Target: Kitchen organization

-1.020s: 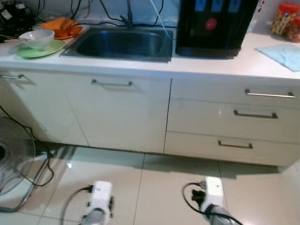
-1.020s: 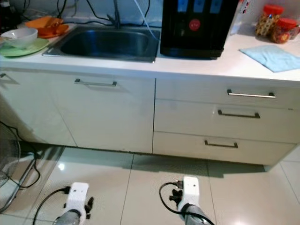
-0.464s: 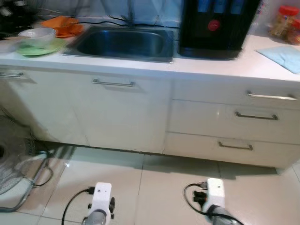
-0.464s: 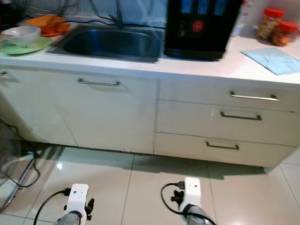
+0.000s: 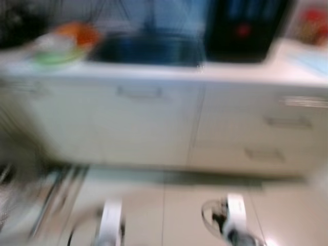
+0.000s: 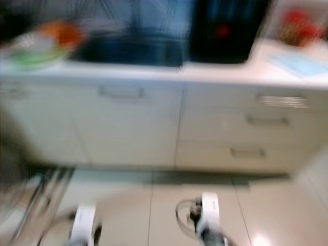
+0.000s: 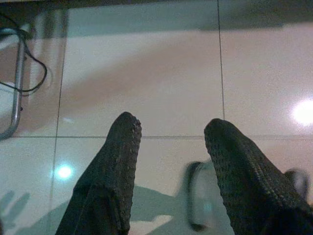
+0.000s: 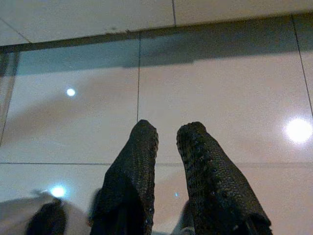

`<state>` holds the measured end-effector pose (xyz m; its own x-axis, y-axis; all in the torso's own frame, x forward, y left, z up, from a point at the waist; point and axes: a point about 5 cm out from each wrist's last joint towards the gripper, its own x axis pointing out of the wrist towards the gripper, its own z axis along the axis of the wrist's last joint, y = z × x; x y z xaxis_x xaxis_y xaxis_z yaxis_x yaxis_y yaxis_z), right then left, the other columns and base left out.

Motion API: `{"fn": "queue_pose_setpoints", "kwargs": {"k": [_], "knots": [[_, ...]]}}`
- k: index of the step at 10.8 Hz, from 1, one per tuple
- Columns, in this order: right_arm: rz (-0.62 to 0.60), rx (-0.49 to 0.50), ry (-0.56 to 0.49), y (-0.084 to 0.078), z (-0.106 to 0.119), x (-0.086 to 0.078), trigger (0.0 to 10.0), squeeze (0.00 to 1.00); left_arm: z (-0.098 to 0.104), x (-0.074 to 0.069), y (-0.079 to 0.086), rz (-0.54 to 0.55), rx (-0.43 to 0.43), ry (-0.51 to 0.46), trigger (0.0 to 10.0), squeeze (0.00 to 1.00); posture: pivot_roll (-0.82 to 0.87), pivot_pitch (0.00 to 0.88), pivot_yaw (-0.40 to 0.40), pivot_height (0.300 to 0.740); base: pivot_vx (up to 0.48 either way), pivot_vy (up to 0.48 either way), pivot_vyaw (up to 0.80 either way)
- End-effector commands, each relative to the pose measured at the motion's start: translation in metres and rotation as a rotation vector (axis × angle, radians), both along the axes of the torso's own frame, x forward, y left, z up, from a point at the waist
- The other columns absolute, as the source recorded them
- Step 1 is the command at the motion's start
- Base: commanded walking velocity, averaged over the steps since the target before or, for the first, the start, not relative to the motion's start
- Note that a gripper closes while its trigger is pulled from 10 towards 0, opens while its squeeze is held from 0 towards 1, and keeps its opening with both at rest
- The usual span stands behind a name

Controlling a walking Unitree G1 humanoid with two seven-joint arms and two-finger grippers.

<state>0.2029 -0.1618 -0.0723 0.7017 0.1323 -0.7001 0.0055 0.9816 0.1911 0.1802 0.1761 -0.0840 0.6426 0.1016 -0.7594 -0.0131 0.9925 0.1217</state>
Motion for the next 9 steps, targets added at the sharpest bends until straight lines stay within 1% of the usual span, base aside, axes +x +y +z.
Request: {"fn": "queue_pose_setpoints", "kwargs": {"k": [1, 3, 5, 7, 9], "knots": [[0.02, 0.015, -0.007, 0.0075, 0.0015, 0.0034, 10.0, 0.0, 0.0069, 0.0116, 0.0075, 0.013, 0.021, -0.041, 10.0, 0.0, 0.15, 0.026, -0.001, 0.74, 0.0, 0.48, 0.0], [0.019, 0.016, -0.007, 0.0074, 0.0016, 0.0036, 10.0, 0.0, 0.0072, 0.0118, 0.0082, 0.021, 0.026, -0.044, 10.0, 0.0, 0.16, 0.037, -0.006, 0.74, 0.0, 0.48, 0.0], [0.022, 0.02, -0.006, 0.0084, 0.0014, 0.0033, 10.0, 0.0, 0.0072, 0.0112, 0.0097, 0.019, 0.05, -0.044, 10.0, 0.0, 0.17, 0.046, -0.008, 0.74, 0.0, 0.0, 0.0], [0.045, 0.019, -0.014, 0.0103, 0.0026, 0.005, 10.0, 0.0, 0.0068, 0.0104, 0.011, 0.038, 0.028, -0.042, 10.0, 0.0, 0.18, 0.044, -0.01, 0.74, 0.0, 0.0, 0.0], [0.057, 0.011, -0.02, 0.0105, 0.0038, 0.0072, 10.0, 0.0, 0.0078, 0.0117, 0.013, 0.05, 0.036, -0.048, 10.0, 0.0, 0.18, 0.04, -0.011, 0.74, 0.414, 0.0, 0.0]]}}
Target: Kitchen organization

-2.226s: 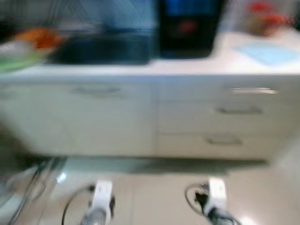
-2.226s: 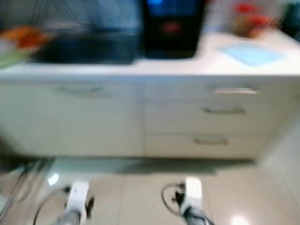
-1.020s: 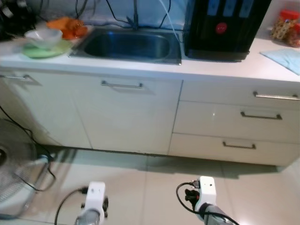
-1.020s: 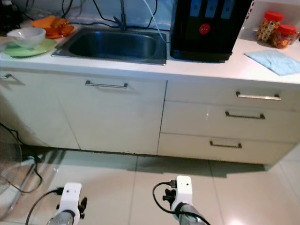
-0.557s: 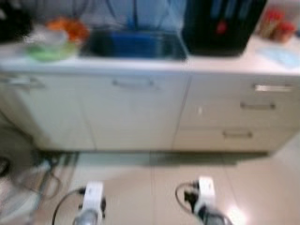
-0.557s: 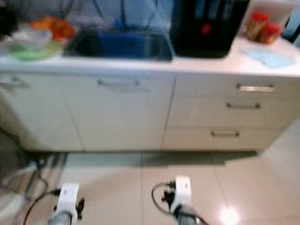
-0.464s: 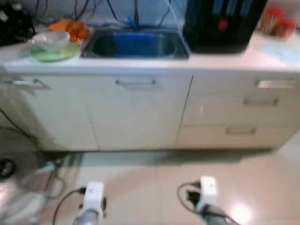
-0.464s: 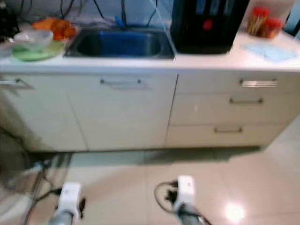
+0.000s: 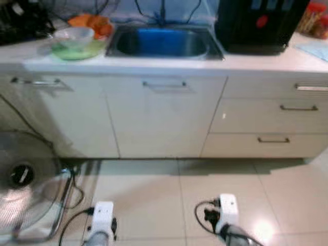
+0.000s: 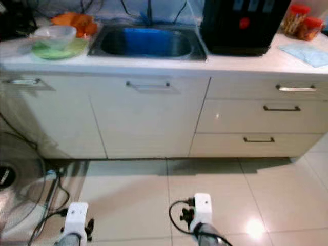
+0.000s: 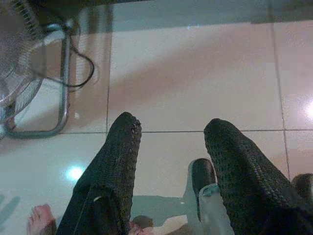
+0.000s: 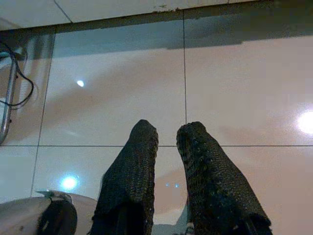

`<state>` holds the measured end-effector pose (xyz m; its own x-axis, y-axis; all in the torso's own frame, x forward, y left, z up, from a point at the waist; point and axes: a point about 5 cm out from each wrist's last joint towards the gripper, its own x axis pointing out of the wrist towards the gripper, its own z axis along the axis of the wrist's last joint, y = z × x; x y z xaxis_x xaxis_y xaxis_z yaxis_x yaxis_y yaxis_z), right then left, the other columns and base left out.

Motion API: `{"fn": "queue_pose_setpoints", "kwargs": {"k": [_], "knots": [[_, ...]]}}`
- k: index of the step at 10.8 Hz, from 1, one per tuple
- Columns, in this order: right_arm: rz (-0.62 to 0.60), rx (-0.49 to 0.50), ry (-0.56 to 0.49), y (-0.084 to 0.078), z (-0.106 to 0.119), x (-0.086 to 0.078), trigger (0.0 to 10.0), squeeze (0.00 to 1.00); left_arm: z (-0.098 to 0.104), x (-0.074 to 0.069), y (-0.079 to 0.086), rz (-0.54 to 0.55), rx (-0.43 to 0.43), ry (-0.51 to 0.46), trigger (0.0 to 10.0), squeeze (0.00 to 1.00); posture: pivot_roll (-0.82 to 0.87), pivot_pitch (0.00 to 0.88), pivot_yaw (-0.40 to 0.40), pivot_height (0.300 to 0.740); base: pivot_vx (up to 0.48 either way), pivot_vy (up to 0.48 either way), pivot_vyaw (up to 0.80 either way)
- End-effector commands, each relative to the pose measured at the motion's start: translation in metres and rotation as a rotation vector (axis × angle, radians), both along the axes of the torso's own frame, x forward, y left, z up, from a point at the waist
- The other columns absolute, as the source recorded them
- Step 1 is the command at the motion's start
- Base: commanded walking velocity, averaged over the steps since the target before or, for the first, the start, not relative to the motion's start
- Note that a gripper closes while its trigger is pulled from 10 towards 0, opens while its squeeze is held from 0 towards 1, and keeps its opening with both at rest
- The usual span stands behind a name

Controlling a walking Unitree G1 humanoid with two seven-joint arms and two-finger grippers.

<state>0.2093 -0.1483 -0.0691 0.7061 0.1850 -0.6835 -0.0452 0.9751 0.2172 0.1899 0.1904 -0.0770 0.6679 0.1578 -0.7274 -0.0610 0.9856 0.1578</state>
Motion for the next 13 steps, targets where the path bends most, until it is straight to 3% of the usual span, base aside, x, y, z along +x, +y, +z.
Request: {"fn": "queue_pose_setpoints", "kwargs": {"k": [1, 13], "knots": [[0.015, -0.015, -0.009, -0.0015, 0.0014, 0.0022, 10.0, 0.0, 0.0014, 0.0029, -0.0004, 0.012, -0.002, -0.009, 10.0, 0.0, 0.18, 0.04, -0.009, 0.74, 0.416, 0.0, 0.74], [-0.011, -0.014, -0.014, -0.0035, 0.0022, 0.0037, 10.0, 0.0, 0.003, 0.0055, -0.0009, -0.003, 0.002, -0.022, 10.0, 0.0, 0.18, 0.036, -0.011, 0.74, 0.417, 0.04, 0.0]]}}
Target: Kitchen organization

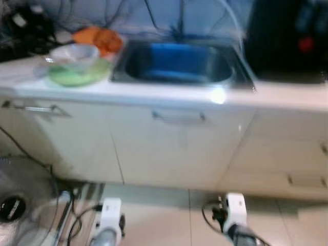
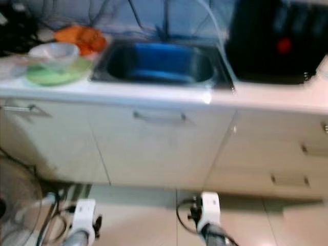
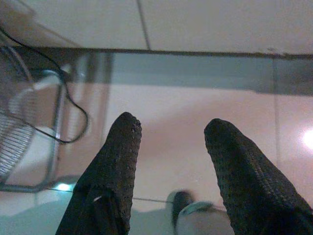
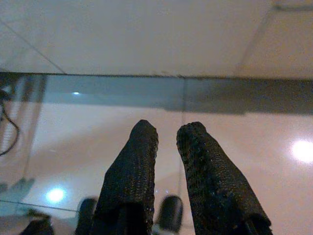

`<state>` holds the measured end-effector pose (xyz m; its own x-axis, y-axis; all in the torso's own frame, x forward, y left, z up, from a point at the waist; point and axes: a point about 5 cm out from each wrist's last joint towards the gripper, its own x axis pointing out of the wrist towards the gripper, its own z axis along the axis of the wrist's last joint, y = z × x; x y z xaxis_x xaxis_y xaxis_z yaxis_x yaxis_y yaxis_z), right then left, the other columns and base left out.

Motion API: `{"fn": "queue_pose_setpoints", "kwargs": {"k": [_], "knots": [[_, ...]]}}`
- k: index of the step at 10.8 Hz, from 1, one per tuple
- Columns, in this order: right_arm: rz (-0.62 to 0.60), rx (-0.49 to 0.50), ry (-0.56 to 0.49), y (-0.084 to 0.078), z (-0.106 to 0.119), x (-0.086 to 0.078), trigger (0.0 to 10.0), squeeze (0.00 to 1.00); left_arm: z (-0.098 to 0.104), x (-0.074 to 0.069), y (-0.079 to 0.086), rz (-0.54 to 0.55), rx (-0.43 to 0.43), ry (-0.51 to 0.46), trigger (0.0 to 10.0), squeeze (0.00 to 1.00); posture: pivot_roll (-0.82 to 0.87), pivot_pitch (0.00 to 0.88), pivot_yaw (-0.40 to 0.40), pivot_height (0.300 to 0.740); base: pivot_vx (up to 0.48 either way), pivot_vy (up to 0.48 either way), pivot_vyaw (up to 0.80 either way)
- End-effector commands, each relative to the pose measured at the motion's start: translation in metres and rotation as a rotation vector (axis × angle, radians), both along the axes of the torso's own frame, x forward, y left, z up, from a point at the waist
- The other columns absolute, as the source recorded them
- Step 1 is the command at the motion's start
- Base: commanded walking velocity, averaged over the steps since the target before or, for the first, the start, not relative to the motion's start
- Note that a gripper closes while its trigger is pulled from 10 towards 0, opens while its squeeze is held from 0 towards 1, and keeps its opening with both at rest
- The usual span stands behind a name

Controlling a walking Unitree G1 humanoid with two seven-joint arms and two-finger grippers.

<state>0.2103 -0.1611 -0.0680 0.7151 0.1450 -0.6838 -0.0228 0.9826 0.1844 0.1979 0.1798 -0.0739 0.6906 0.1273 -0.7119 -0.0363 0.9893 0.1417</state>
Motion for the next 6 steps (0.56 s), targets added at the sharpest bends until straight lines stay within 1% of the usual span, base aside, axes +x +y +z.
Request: {"fn": "queue_pose_setpoints", "kwargs": {"k": [1, 6], "knots": [[0.01, 0.017, -0.007, 0.0096, 0.0011, 0.0027, 10.0, 0.0, 0.0001, -0.0024, 0.0099, -0.005, 0.032, 0.003, 10.0, 0.0, 0.18, 0.035, -0.012, 0.74, 0.42, 0.0, 0.0], [0.007, 0.019, -0.005, 0.0107, 0.001, 0.0027, 10.0, 0.0, 0.0002, -0.0025, 0.0106, -0.013, 0.032, 0.002, 10.0, 0.0, 0.18, 0.035, -0.009, 0.74, 0.421, 0.0, 0.0]]}}
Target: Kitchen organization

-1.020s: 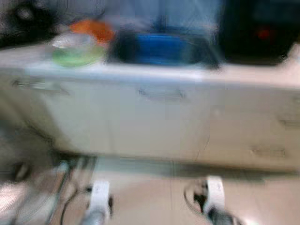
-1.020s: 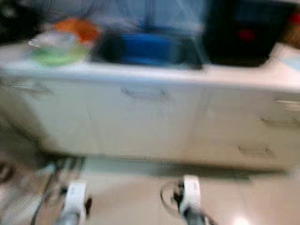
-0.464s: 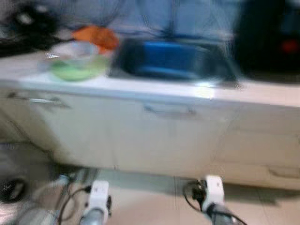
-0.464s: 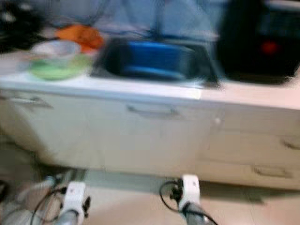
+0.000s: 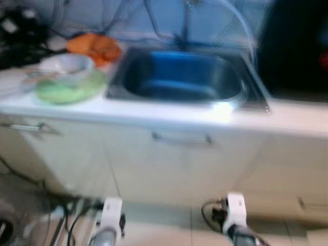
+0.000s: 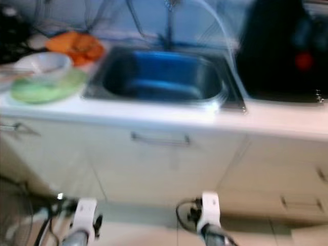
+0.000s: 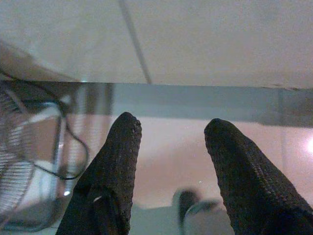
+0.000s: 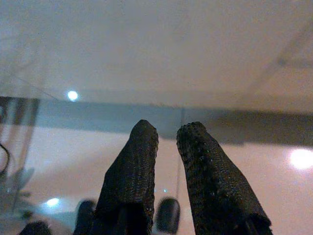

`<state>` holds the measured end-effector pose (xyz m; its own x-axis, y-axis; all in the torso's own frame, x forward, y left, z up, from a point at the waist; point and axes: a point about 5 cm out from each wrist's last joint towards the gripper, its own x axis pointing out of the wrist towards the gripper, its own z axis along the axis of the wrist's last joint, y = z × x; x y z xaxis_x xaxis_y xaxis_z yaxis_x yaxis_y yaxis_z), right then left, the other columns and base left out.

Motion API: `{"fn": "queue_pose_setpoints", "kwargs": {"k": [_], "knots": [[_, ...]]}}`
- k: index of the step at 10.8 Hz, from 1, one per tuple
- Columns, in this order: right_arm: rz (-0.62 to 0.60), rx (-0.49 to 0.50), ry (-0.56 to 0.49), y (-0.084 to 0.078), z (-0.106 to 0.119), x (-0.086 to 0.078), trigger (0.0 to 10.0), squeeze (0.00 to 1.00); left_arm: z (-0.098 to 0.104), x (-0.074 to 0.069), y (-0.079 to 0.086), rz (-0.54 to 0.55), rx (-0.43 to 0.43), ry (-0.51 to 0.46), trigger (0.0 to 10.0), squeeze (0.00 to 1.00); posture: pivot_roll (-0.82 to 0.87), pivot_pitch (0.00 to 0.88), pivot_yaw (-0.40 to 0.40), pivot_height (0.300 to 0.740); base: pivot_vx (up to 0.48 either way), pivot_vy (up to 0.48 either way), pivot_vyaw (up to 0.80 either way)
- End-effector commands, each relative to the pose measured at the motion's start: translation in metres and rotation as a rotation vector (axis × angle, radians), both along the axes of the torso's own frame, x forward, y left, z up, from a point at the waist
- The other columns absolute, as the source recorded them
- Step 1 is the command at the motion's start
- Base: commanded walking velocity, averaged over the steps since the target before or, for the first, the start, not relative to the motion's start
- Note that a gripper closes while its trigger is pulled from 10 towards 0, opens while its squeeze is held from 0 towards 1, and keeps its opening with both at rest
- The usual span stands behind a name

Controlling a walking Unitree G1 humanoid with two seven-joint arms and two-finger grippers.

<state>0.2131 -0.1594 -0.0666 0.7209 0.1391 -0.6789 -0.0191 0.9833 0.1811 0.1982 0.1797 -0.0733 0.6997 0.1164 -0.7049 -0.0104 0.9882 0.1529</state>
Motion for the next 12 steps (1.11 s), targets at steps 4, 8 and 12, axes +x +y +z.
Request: {"fn": "queue_pose_setpoints", "kwargs": {"k": [4, 8, 12], "knots": [[0.006, 0.016, 0.006, 0.008, -0.001, -0.001, 10.0, 0.0, 0.001, -0.001, 0.009, 0.005, 0.032, -0.006, 10.0, 0.0, 0.18, 0.036, -0.01, 0.74, 0.108, 0.0, -0.34], [0.003, -0.009, 0.011, 0.004, -0.004, -0.006, 10.0, 0.0, 0.005, -0.002, 0.023, -0.005, 0.144, -0.048, 10.0, 0.0, 0.18, 0.037, -0.013, 0.74, 0.0, 0.0, 0.0], [-0.003, -0.117, -0.112, -0.017, 0.005, -0.003, 10.0, 0.0, 0.031, 0.017, 0.034, -0.014, 0.328, -0.301, 10.0, 0.0, 0.19, 0.045, -0.013, 0.74, 0.0, 0.0, 0.0]]}}
